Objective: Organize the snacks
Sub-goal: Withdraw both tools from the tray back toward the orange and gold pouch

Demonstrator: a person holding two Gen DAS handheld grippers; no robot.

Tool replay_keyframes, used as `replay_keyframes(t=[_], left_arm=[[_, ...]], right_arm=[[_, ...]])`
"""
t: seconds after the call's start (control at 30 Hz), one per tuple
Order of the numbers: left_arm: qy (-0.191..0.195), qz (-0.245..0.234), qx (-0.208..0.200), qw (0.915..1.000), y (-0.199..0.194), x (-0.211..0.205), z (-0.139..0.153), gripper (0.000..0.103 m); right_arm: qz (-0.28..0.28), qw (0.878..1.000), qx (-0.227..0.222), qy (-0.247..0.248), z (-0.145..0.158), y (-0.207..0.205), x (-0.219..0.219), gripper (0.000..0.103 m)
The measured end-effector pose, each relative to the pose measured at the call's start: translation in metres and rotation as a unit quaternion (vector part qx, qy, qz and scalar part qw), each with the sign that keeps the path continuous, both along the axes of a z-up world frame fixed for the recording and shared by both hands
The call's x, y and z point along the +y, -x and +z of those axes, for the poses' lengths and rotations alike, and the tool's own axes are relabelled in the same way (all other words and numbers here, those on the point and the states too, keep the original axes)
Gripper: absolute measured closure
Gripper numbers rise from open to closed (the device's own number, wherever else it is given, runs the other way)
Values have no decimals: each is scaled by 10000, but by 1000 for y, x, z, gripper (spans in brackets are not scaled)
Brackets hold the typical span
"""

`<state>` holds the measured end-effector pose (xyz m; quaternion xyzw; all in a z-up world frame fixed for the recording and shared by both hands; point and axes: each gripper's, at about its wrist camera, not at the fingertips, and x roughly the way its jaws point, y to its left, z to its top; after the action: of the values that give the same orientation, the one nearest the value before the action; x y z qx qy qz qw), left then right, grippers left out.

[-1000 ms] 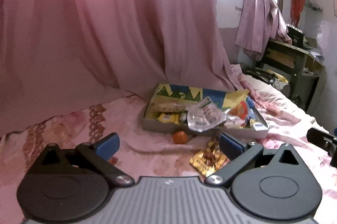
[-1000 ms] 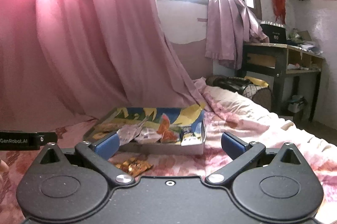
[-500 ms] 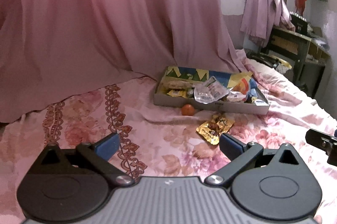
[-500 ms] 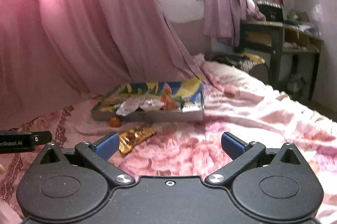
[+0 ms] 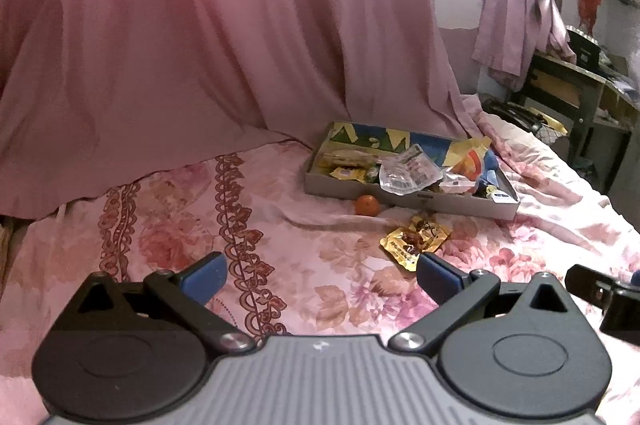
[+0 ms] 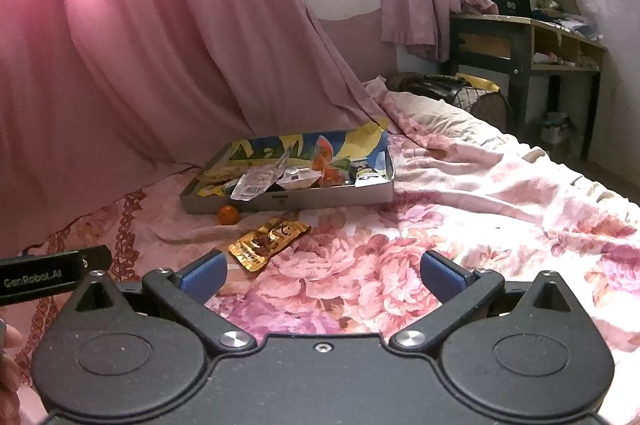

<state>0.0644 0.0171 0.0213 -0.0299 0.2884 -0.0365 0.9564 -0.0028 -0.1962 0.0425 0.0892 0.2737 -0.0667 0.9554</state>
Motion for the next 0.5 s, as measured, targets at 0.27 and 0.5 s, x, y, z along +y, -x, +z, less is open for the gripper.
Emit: replay_keyframes(t=[0.27,0.5], left_arm=[[132,171,401,9990,-13,7,-2,0],[277,-68,805,9963,-45,8,-4,0]], right_arm=[[44,9995,182,252,-5,-4,9,1],[106,9982,406,417,-17,-14,12,1]])
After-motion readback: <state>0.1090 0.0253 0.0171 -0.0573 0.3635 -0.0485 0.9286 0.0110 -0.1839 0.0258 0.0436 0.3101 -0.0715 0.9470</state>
